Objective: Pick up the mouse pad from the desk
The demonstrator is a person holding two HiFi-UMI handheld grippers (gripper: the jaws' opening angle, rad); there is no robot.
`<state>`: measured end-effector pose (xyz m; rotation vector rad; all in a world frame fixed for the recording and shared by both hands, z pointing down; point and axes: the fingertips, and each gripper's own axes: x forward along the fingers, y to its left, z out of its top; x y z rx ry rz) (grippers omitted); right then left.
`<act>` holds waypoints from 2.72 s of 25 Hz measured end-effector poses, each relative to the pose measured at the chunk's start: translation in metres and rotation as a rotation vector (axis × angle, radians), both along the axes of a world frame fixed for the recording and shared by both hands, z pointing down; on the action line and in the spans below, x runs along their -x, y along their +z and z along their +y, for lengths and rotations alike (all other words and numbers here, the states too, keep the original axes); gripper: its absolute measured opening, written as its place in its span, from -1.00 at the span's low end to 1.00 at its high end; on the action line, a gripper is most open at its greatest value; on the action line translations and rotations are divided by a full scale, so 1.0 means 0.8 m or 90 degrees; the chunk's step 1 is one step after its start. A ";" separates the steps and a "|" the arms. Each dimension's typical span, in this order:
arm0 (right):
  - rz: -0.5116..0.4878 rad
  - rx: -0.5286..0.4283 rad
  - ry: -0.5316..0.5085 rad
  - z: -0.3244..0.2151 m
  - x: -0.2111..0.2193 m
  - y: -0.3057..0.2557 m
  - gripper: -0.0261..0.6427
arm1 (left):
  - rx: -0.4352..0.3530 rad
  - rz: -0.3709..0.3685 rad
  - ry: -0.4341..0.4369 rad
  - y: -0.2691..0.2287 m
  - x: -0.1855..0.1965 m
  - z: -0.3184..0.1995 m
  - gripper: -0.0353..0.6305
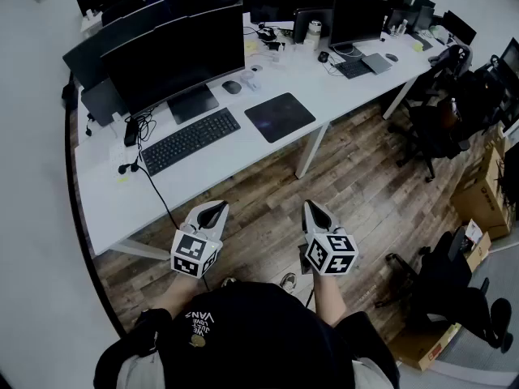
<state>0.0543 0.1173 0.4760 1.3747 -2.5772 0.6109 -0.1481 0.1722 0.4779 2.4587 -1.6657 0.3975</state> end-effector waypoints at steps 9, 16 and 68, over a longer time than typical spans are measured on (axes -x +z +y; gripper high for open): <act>-0.021 -0.021 0.072 0.037 0.049 -0.001 -0.91 | -0.018 0.040 0.080 -0.001 0.039 0.019 -0.89; -0.043 -0.009 0.141 0.055 0.043 0.005 -0.41 | -0.028 0.093 0.093 -0.004 0.045 0.008 -0.09; 0.019 0.127 0.155 -0.371 -0.045 0.118 -0.39 | 0.144 0.010 -0.064 0.121 0.068 -0.460 -0.07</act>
